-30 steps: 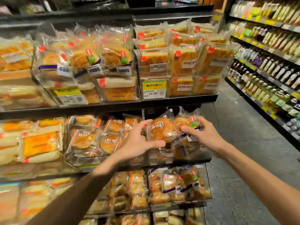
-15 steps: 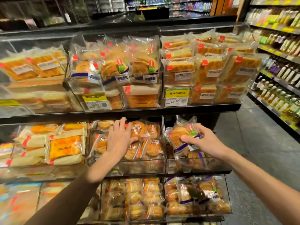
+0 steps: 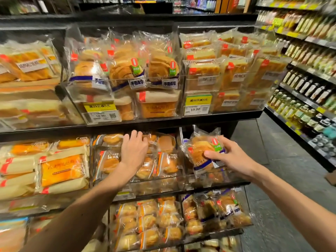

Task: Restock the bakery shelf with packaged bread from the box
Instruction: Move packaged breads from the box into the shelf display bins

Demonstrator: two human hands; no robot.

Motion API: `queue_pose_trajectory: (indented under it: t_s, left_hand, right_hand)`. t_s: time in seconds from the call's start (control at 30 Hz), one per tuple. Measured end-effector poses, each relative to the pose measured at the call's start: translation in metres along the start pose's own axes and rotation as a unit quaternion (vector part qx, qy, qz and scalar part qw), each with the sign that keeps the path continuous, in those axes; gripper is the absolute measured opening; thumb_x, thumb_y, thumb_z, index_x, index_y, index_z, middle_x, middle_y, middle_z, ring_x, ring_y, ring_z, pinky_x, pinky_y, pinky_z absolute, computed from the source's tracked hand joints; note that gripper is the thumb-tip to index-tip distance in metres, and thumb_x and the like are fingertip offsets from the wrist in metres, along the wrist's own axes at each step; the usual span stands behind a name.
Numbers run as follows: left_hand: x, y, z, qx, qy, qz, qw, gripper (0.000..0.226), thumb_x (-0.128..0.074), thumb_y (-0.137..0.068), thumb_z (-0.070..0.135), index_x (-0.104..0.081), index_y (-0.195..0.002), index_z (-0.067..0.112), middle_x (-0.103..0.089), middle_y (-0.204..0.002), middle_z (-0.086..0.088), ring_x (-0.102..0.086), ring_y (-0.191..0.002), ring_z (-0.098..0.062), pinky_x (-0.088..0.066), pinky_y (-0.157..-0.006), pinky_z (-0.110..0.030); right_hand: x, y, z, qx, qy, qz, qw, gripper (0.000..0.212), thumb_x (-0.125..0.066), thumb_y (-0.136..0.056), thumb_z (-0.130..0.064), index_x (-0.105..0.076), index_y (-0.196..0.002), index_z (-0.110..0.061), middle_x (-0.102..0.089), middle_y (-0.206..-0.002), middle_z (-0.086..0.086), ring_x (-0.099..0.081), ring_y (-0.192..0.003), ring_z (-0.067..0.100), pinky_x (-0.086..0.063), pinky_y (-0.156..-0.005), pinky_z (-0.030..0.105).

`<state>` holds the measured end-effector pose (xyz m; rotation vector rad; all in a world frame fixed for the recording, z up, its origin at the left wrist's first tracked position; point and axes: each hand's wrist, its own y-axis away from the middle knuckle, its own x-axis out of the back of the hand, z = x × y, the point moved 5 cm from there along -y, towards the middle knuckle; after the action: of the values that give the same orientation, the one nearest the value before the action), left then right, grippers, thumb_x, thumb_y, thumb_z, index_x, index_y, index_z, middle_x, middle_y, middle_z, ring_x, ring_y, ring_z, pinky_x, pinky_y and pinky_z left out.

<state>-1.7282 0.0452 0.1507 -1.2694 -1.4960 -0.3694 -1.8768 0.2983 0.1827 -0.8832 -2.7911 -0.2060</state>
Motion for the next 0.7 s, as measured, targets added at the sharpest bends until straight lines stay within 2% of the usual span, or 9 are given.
queue_pose_trajectory:
  t_s: [0.07, 0.13, 0.17, 0.27, 0.37, 0.47, 0.5, 0.6, 0.7]
  left_hand:
    - [0.01, 0.0, 0.003, -0.002, 0.048, -0.001, 0.999, 0.012, -0.077, -0.077, 0.016, -0.073, -0.087, 0.012, -0.065, -0.082, -0.007, -0.058, -0.078, -0.026, -0.043, -0.063, -0.036]
    - [0.029, 0.003, 0.008, 0.009, 0.214, 0.027, 0.977, 0.013, -0.069, -0.089, 0.021, -0.073, -0.099, 0.014, -0.066, -0.086, -0.004, -0.061, -0.081, -0.022, -0.048, -0.069, -0.035]
    - [0.042, 0.004, 0.01, 0.031, 0.346, 0.023, 0.937, 0.016, -0.065, -0.093, 0.024, -0.071, -0.105, 0.016, -0.065, -0.088, -0.002, -0.061, -0.081, -0.018, -0.049, -0.072, -0.032]
    - [0.073, 0.005, 0.024, 0.104, 0.666, -0.051, 0.737, 0.046, -0.066, -0.09, 0.043, -0.061, -0.129, 0.019, -0.067, -0.103, 0.002, -0.062, -0.088, -0.002, -0.051, -0.08, -0.018]
    - [0.084, 0.007, 0.05, 0.1, 0.763, -0.196, 0.608, 0.079, -0.063, -0.081, 0.063, -0.043, -0.146, 0.023, -0.058, -0.132, 0.005, -0.057, -0.117, -0.005, -0.047, -0.098, -0.023]
    - [0.08, 0.019, 0.071, 0.106, 0.811, -0.296, 0.494, 0.069, -0.067, -0.078, 0.064, -0.056, -0.135, 0.026, -0.06, -0.137, 0.004, -0.05, -0.131, -0.013, -0.033, -0.116, -0.045]
    - [0.079, 0.021, 0.073, 0.117, 0.811, -0.301, 0.488, 0.061, -0.068, -0.08, 0.06, -0.06, -0.13, 0.027, -0.064, -0.131, 0.004, -0.053, -0.129, -0.014, -0.032, -0.116, -0.049]
    - [0.071, 0.023, 0.07, 0.165, 0.793, -0.275, 0.517, 0.037, -0.062, -0.093, 0.049, -0.065, -0.117, 0.022, -0.075, -0.108, 0.001, -0.065, -0.113, -0.017, -0.034, -0.112, -0.055]
    - [0.071, 0.025, 0.068, 0.199, 0.804, -0.262, 0.495, 0.051, -0.064, -0.086, 0.059, -0.062, -0.12, 0.021, -0.075, -0.108, 0.001, -0.065, -0.114, -0.022, -0.035, -0.11, -0.058]
  right_hand:
    - [0.002, 0.005, -0.007, 0.009, 0.0, 0.006, 1.0, 0.051, -0.078, -0.076, -0.029, -0.06, -0.124, -0.023, -0.071, -0.111, -0.001, -0.069, -0.103, 0.017, -0.056, -0.085, 0.03]
    - [0.003, 0.01, -0.018, 0.018, -0.017, 0.005, 1.0, 0.049, -0.077, -0.078, -0.022, -0.06, -0.125, -0.021, -0.072, -0.11, 0.0, -0.069, -0.103, 0.019, -0.056, -0.079, 0.025]
    - [0.002, 0.013, -0.024, 0.019, -0.031, 0.001, 0.999, 0.049, -0.077, -0.08, -0.019, -0.06, -0.126, -0.019, -0.072, -0.109, 0.0, -0.07, -0.103, 0.019, -0.055, -0.077, 0.023]
    - [-0.005, 0.021, -0.037, 0.017, -0.059, -0.045, 0.997, 0.048, -0.074, -0.082, -0.022, -0.058, -0.128, -0.017, -0.071, -0.114, 0.003, -0.069, -0.105, 0.021, -0.054, -0.08, 0.023]
    - [-0.02, 0.029, -0.035, -0.025, -0.114, -0.102, 0.988, 0.065, -0.087, -0.067, -0.039, -0.063, -0.125, -0.021, -0.069, -0.12, 0.011, -0.067, -0.109, 0.027, -0.057, -0.086, 0.032]
    - [-0.03, 0.035, -0.029, -0.068, -0.176, -0.126, 0.974, 0.072, -0.093, -0.057, -0.042, -0.067, -0.121, -0.022, -0.068, -0.121, 0.017, -0.067, -0.11, 0.032, -0.057, -0.091, 0.044]
    - [-0.029, 0.037, -0.029, -0.077, -0.192, -0.119, 0.971, 0.075, -0.094, -0.055, -0.041, -0.067, -0.121, -0.018, -0.069, -0.12, 0.018, -0.068, -0.108, 0.032, -0.058, -0.089, 0.044]
    - [-0.012, 0.037, -0.022, -0.085, -0.243, -0.059, 0.965, 0.076, -0.094, -0.056, -0.036, -0.065, -0.122, -0.01, -0.071, -0.113, 0.019, -0.071, -0.098, 0.03, -0.06, -0.078, 0.043]
    - [0.018, 0.033, -0.004, -0.109, -0.292, 0.045, 0.949, 0.045, -0.071, -0.08, -0.029, -0.065, -0.12, -0.01, -0.073, -0.105, 0.015, -0.07, -0.095, 0.03, -0.057, -0.086, 0.048]
